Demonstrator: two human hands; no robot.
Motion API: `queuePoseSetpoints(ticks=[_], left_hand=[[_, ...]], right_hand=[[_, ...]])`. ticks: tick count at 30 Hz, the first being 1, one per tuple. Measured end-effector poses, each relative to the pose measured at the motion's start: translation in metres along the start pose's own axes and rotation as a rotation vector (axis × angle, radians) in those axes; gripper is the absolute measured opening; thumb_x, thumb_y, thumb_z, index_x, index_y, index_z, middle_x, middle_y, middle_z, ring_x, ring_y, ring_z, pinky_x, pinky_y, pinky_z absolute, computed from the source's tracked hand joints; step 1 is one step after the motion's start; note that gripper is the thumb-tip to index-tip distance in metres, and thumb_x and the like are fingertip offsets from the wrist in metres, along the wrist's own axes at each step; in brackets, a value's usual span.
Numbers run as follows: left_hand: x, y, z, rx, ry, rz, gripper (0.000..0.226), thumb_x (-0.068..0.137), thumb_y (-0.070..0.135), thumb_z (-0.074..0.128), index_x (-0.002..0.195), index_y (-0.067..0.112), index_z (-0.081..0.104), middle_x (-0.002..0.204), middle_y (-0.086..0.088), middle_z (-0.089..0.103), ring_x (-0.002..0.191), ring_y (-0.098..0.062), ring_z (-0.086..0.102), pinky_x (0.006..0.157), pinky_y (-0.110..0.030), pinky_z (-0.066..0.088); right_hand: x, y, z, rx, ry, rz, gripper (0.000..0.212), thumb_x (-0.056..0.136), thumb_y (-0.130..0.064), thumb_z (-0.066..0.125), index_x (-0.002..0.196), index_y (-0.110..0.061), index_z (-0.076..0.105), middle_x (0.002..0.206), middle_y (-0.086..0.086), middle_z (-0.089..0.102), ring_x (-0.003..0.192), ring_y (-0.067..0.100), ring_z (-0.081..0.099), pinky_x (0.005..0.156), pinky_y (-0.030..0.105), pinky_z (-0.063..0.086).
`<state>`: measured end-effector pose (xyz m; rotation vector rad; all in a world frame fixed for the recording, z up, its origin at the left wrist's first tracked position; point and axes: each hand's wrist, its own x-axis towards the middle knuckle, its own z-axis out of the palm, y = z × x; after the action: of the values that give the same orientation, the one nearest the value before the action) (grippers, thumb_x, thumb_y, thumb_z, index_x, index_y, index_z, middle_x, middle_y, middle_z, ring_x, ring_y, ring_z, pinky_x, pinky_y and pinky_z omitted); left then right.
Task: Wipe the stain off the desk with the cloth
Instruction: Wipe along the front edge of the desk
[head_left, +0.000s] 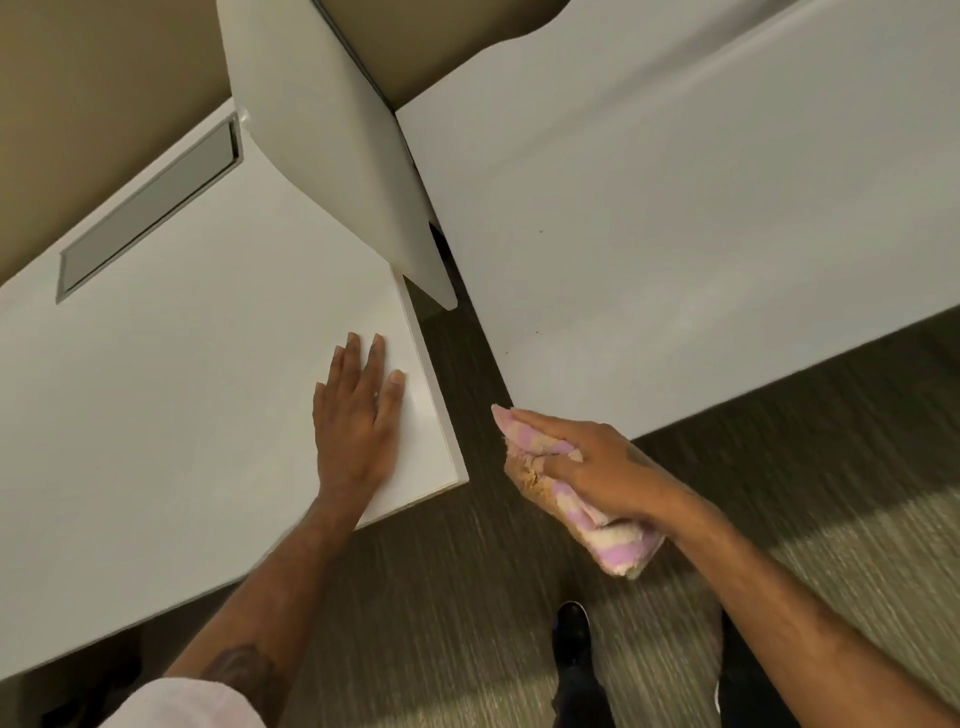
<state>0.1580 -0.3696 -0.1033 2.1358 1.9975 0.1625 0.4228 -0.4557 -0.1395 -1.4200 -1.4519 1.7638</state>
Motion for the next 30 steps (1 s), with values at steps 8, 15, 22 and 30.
queuePoseSetpoints(ticks=[8,15,22,30], left_hand=[[0.001,0.002,-0.004,0.042,-0.011,0.032,0.059,0.103,0.055,0.017,0.157,0.033,0.012,0.168,0.004,0.002,0.154,-0.017,-0.003,0.122,-0.048,-0.001],[-0.001,-0.001,-0.009,0.007,-0.065,0.085,0.062,0.103,0.054,0.018,0.158,0.027,0.011,0.168,-0.003,0.001,0.154,-0.023,-0.005,0.122,-0.053,-0.001],[-0.004,-0.034,-0.032,-0.003,-0.228,0.510,0.064,0.099,0.059,0.017,0.157,0.033,0.011,0.168,0.001,0.000,0.154,-0.016,-0.006,0.120,-0.052,-0.009],[-0.006,-0.061,-0.038,0.129,-0.302,0.740,0.061,0.099,0.059,0.008,0.155,0.041,-0.005,0.166,0.007,-0.015,0.150,-0.007,-0.019,0.123,-0.050,-0.006]], right_hand=[[-0.014,0.003,0.029,0.329,0.215,0.099,0.049,0.099,-0.024,0.057,0.142,-0.043,0.046,0.137,-0.007,0.059,0.118,0.014,0.060,0.104,0.042,0.049],[-0.038,0.005,0.079,0.445,0.392,0.122,0.048,0.097,-0.020,0.058,0.138,-0.043,0.051,0.133,-0.004,0.062,0.116,0.016,0.063,0.102,0.044,0.050],[-0.055,0.001,0.111,0.517,0.508,0.095,0.049,0.097,-0.014,0.058,0.137,-0.042,0.053,0.131,-0.005,0.064,0.115,0.014,0.064,0.100,0.041,0.052],[-0.059,-0.010,0.134,0.541,0.582,0.031,0.046,0.099,-0.020,0.057,0.139,-0.041,0.051,0.126,-0.009,0.065,0.109,0.008,0.065,0.086,0.024,0.056]])
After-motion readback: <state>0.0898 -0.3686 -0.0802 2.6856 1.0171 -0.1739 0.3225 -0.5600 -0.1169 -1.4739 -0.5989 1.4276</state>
